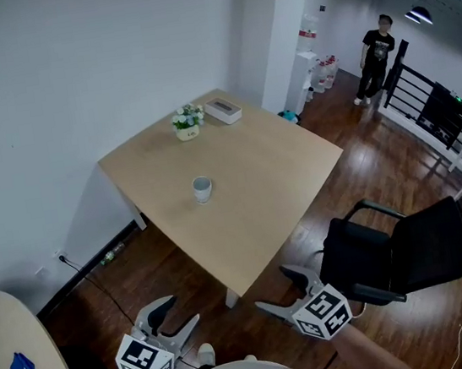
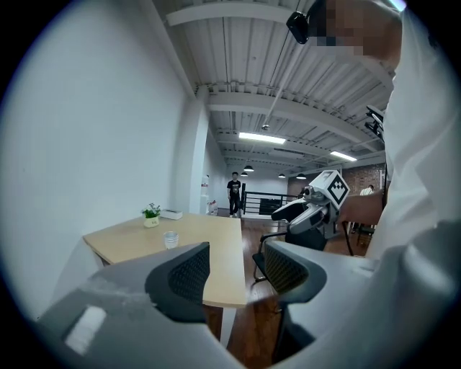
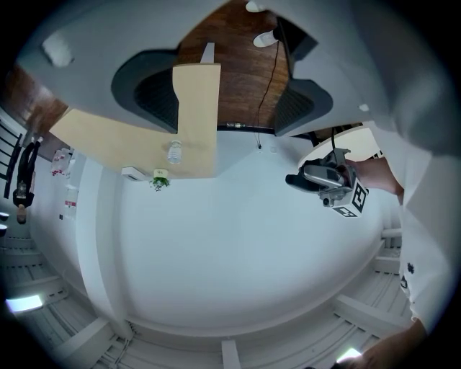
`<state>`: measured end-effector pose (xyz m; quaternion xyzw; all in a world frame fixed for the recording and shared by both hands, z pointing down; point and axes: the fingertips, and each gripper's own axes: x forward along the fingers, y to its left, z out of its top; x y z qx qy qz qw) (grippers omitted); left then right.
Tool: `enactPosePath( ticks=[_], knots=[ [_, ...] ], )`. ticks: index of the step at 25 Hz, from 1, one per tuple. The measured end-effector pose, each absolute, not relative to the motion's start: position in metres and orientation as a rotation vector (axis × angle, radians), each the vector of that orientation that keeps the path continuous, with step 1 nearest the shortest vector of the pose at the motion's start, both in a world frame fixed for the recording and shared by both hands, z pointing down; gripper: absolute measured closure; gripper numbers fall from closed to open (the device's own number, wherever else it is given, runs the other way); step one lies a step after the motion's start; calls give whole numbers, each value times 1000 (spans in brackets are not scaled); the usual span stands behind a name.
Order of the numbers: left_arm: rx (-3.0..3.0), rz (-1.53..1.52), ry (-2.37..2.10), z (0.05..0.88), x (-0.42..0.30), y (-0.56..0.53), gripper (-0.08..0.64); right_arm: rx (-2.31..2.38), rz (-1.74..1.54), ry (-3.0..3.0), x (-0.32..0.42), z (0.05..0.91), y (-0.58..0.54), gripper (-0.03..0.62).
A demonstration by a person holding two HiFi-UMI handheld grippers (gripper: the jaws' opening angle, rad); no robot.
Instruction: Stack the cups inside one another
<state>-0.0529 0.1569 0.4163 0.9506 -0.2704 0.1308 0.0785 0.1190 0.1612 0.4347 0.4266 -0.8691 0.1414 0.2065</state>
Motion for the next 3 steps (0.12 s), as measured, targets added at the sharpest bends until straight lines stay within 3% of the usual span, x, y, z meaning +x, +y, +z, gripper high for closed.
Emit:
enactPosePath(
  ticks=[3],
  knots=[
    [2837, 405, -807, 416, -61, 157, 308, 1186, 410, -2424, 112, 435, 162, 178]
  ],
)
